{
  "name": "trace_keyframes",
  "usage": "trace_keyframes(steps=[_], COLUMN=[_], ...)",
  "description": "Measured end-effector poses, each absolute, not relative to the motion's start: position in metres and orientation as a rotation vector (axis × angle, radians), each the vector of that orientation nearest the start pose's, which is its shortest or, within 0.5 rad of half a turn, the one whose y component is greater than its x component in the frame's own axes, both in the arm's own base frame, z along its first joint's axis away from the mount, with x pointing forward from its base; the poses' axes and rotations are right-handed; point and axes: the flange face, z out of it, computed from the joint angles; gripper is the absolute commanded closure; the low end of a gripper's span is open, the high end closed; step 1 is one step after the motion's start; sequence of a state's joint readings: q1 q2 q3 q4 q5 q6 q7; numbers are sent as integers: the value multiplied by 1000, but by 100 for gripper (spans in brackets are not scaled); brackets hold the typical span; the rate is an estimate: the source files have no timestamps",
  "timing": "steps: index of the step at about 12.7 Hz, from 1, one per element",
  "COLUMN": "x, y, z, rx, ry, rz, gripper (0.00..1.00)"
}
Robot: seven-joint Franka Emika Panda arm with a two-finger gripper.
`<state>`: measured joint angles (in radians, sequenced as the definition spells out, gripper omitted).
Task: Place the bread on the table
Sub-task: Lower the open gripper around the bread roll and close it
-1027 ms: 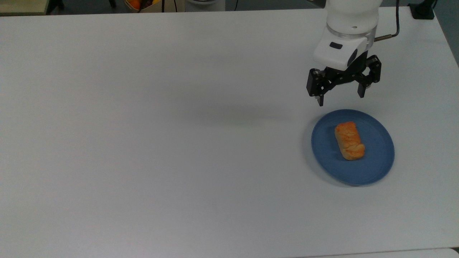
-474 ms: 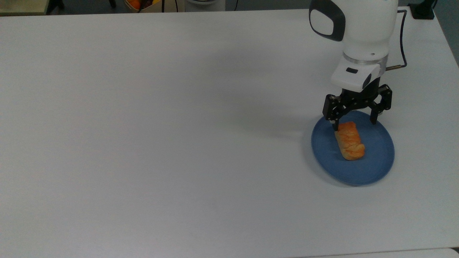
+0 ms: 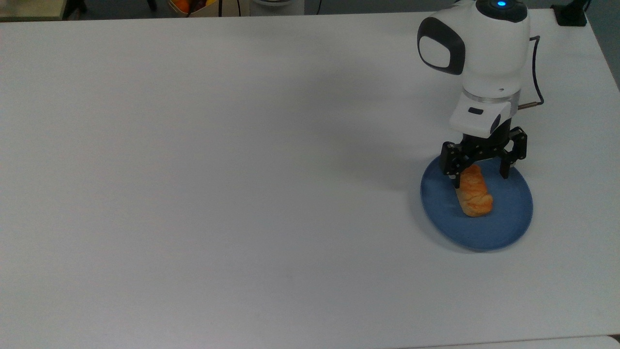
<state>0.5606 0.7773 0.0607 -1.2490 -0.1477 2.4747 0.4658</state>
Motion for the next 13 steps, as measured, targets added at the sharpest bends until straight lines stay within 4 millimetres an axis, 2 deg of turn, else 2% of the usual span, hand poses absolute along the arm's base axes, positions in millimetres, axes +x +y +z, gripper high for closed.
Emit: trace_keyframes(steps=[3,10,13], x=[646,636,632], y=[450,457,459], z=[331,308,304], rx=[-2901,-2938,-2952], ry=[-373,-417,-432], rz=[-657,-687,-698], gripper=[0,1,37])
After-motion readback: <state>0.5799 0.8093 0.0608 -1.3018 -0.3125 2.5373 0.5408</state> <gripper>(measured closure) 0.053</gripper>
